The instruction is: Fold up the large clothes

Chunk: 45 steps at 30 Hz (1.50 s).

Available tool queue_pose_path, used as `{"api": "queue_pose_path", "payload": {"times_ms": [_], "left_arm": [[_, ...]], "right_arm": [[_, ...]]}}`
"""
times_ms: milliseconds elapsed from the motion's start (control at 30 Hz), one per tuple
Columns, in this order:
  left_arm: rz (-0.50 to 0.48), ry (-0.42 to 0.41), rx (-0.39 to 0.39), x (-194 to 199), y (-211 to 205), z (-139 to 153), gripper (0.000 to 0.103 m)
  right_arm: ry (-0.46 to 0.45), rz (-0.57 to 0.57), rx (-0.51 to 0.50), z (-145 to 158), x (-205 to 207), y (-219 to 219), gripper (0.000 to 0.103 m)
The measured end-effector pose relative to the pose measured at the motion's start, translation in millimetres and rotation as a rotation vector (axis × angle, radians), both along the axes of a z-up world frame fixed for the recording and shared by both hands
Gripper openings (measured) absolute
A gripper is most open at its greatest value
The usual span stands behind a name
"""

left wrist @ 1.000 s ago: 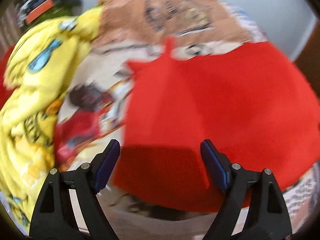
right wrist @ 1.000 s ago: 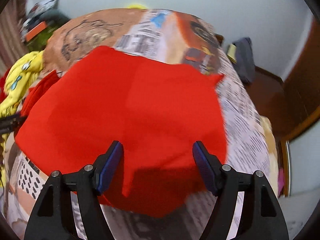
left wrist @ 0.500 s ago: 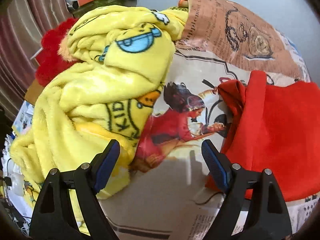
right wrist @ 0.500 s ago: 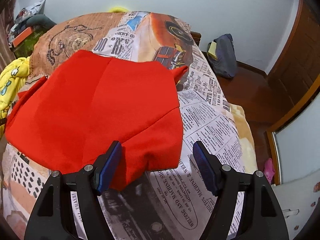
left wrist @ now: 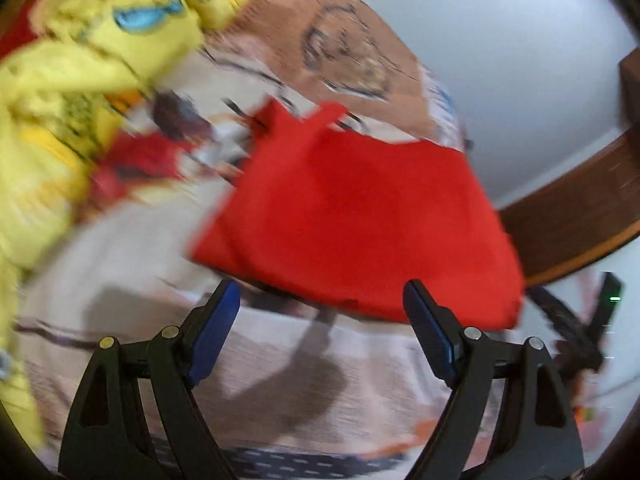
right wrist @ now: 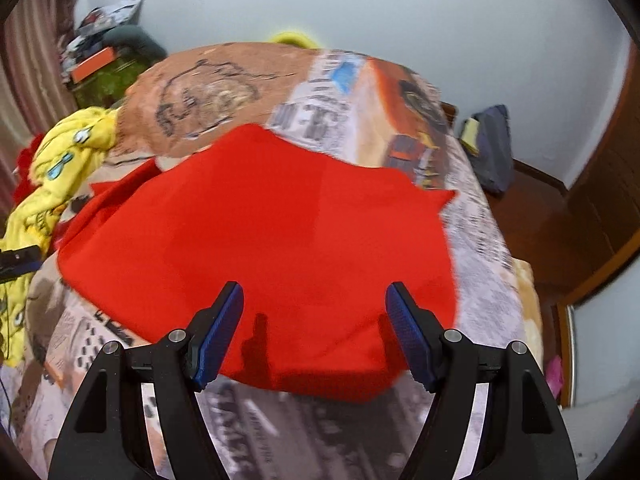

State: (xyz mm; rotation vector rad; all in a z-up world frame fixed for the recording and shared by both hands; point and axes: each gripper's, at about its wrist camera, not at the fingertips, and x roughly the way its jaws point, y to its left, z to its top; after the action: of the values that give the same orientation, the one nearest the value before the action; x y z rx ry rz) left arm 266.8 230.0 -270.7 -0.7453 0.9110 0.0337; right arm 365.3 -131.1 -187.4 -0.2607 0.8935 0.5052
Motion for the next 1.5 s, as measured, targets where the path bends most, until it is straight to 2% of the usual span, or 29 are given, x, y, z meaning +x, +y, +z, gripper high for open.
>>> {"api": "queue_pose_path", "payload": {"times_ms": [100,167,367,467,533,667,767,800,833,900,933,1033,1100,1267,1367,1500], "left_arm": [[-0.026,-0.007,-0.104,12,-9,-14,0.084],[-0.026,-0.001,-0.143,16,-12,-21,0.084],[0.021,-0.061,-0.288,33,-4,-38,0.084],[0.066,-0.087,-0.289,43,5,-43,0.084],[0.1,-0.086,-0.281,54,12,-46,0.079],[0.174,-0.034,-0.26,81,24,-59,0.072],[0.203,0.002,-0.257,96,28,-68,0.06],[0.221,0.005,-0.277,100,31,-70,0.049],[0.232,0.012,-0.285,101,34,-72,0.029],[0.242,0.017,-0.316,104,40,-74,0.015],[0.249,0.008,-0.324,103,42,-72,0.013],[0.244,-0.04,-0.263,102,44,-45,0.009],[0.222,-0.084,-0.187,98,40,-16,0.007],[0.169,-0.222,-0.079,93,25,56,0.003],[0.131,-0.29,-0.019,88,8,92,0.003],[0.068,-0.329,0.077,91,-24,122,0.003]], "right_arm": [[0.001,0.039,-0.038,-11,-4,16,0.07],[0.007,0.058,-0.058,-17,-6,24,0.07],[0.042,0.086,-0.07,-28,-7,31,0.07],[0.056,0.084,-0.065,-32,-5,33,0.07],[0.056,0.086,-0.062,-32,-6,34,0.07],[0.054,0.087,-0.059,-33,-7,34,0.07],[0.059,0.092,-0.053,-32,-7,34,0.07],[0.062,0.094,-0.051,-31,-7,35,0.07],[0.065,0.096,-0.051,-30,-7,35,0.07],[0.062,0.099,-0.053,-25,-5,37,0.07],[0.056,0.1,-0.054,-22,-4,38,0.07],[0.028,0.106,-0.031,-8,1,42,0.07],[0.011,0.11,-0.011,3,5,49,0.07],[-0.003,0.164,0.018,17,9,77,0.07],[0.022,0.211,0.004,8,8,103,0.07],[0.084,0.25,-0.042,-20,5,127,0.07]]}}
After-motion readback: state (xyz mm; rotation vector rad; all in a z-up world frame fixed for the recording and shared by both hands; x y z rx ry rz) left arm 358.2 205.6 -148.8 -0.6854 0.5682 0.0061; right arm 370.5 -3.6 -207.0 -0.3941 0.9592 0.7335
